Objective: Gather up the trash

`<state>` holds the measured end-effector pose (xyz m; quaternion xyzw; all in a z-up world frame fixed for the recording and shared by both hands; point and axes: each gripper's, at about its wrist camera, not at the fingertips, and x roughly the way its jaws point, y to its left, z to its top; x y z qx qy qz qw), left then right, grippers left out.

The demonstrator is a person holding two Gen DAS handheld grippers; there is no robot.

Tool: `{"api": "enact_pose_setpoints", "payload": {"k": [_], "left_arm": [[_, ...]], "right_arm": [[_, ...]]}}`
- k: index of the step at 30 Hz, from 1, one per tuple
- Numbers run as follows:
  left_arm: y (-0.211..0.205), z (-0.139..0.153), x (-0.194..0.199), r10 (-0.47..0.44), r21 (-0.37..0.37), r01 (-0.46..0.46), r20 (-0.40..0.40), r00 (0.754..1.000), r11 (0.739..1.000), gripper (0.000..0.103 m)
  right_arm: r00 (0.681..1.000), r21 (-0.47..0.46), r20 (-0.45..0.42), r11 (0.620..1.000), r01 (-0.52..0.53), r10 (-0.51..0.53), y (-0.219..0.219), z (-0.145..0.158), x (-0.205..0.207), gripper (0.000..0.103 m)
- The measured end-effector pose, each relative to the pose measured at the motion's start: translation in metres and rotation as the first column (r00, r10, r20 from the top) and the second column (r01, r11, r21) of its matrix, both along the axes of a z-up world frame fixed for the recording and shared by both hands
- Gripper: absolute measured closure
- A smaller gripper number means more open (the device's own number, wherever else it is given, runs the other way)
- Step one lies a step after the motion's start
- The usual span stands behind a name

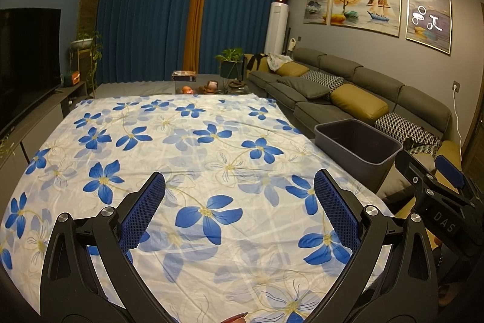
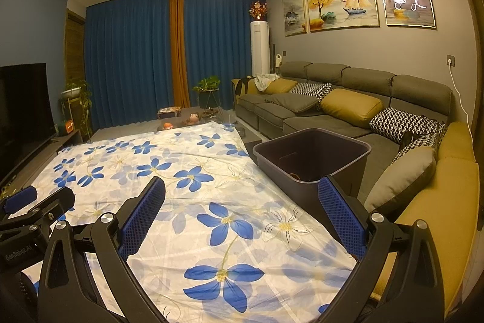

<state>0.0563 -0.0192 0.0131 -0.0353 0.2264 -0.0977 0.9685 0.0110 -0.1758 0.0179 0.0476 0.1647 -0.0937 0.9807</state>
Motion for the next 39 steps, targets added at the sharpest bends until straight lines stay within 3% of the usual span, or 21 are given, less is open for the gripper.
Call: {"api": "enact_pose_setpoints", "payload": {"k": [25,31,39], "left_arm": [[-0.0001,-0.0016,-0.0015,0.001,0.002,-0.001,0.0,1.0,1.0,0.006],[-0.0018,-0.0034,-0.0039,0.006,0.027,-0.006,0.011,1.0,1.0,0.028],[0.0012,-0.0023,-0.0034,0.007,0.015,-0.007,0.009,1.0,1.0,0.028]], "right_arm": [[1.0,0.004,-0.006,1.0,0.001,-0.001,-0.0012,-0.005,-0.0011,0.006],[1.0,0.006,-0.008,1.0,0.001,-0.001,-0.0023,-0.007,-0.0022,0.006],[1.0,0.006,-0.008,1.0,0.001,-0.001,-0.0018,-0.0068,-0.0018,0.006]]}}
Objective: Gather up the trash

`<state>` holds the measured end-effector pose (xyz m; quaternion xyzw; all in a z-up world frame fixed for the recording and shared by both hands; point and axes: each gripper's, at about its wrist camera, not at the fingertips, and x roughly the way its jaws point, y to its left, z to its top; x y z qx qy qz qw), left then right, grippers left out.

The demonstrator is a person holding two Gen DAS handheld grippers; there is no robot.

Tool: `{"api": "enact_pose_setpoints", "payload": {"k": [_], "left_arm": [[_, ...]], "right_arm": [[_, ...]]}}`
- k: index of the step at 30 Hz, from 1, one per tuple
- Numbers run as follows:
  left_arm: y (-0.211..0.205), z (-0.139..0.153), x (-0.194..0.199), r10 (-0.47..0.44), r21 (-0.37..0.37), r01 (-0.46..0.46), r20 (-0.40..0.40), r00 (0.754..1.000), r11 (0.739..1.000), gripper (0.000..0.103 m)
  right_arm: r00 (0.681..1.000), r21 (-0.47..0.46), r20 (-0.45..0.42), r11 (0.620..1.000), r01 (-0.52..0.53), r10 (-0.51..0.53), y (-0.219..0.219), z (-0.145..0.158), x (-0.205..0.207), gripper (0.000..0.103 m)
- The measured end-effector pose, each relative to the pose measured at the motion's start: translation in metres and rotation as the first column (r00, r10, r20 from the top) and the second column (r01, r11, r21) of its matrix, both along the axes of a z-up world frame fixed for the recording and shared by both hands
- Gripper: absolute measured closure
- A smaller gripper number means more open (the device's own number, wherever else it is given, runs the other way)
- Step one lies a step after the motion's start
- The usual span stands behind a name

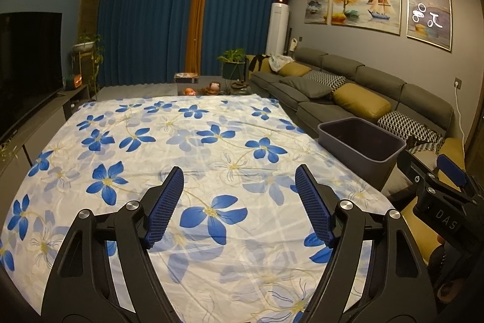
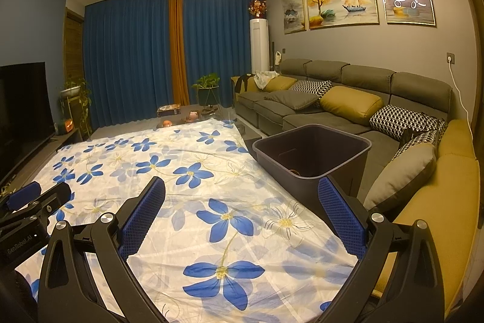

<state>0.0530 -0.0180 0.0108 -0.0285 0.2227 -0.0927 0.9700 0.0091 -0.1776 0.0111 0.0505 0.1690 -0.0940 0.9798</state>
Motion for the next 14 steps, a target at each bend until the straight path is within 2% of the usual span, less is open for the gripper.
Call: {"api": "enact_pose_setpoints", "payload": {"k": [5,10,14], "left_arm": [[-0.0004,0.0004,0.0,-0.005,0.01,0.004,0.009,1.0,1.0,0.028],[0.001,0.0009,0.0003,0.001,0.006,-0.002,0.013,1.0,1.0,0.017],[0.0048,0.0005,0.0015,0.024,-0.002,-0.024,0.009,1.0,1.0,0.017]], "right_arm": [[1.0,0.001,0.001,1.0,0.001,-0.001,-0.0001,-0.0003,-0.0003,0.006],[1.0,0.004,0.003,1.0,0.004,-0.004,-0.0004,-0.0003,-0.0003,0.006],[1.0,0.007,0.004,1.0,0.007,-0.007,-0.001,0.0013,0.0003,0.006]]}}
